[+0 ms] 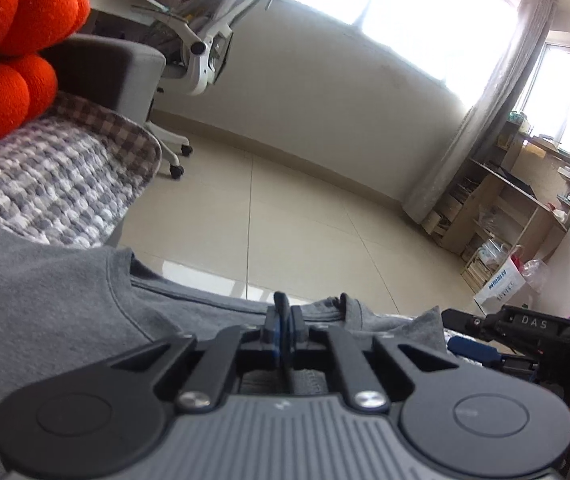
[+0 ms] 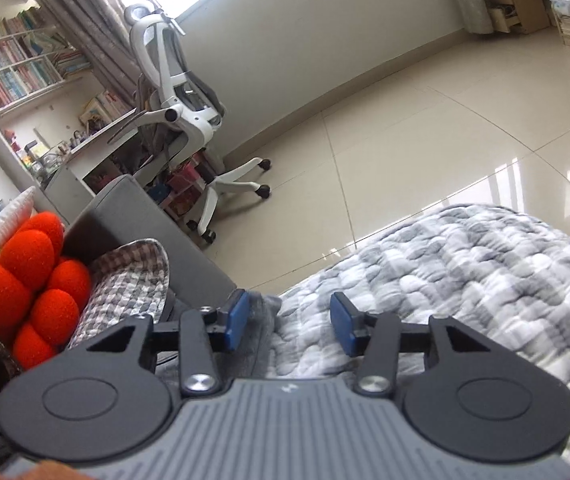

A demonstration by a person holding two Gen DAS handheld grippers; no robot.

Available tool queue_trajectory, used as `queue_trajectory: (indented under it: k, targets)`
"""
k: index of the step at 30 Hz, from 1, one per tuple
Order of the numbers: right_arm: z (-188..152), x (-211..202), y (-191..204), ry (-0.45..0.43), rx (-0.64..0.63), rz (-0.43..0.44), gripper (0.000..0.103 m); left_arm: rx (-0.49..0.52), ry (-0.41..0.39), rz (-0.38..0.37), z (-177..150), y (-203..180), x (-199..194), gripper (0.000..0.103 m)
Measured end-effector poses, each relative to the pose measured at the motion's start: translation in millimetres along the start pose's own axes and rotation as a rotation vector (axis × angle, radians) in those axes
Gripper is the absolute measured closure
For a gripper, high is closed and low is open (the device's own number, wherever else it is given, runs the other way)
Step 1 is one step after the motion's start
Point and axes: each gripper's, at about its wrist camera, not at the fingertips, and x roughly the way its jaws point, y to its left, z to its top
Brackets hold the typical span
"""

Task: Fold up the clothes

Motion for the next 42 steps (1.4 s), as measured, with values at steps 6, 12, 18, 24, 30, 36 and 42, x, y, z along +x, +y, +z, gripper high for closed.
queue_trajectory:
  k: [6,12,18,24,30,36,42]
  targets:
    - [-4.0,14.8,16.4,0.029,-0.07,-0.008,0.063,0.012,0.012,0.04,-4.1,1.3,3.6,0.099]
    - [-9.4,11.5,18.1,-0.022,-0.126,-0.117,0.101,-0.016,0.008,0.023,-3.8,7.7,3.0,0.099]
    - [-9.6,15.7,12.6,-0.013,-0.107,-0.167,0.102,-0.045,0.089,0.018,-4.7,14.5,19.7,0.099]
    - [-11.7,6.4,24.3,-0.021,-0.163,-0.154,0.086,-0.023,0.08,0.024,-4.2,9.4,12.5,0.089]
    - [-8.6,-18.9,35.1,-0.031,-0.176,-0.15,0.067,0.003,0.08,0.026,-3.8,-1.9,-5.7,0.065]
    - [-11.2,-45.6,57.2,-0.02,-0.212,-0.146,0.067,0.011,0.117,0.029,-3.5,-9.8,-27.5,0.06]
    - [-19.0,-73.4,70.4,-0.007,-0.197,-0.134,0.067,0.011,0.147,0.023,-6.5,-14.3,-56.6,0.058]
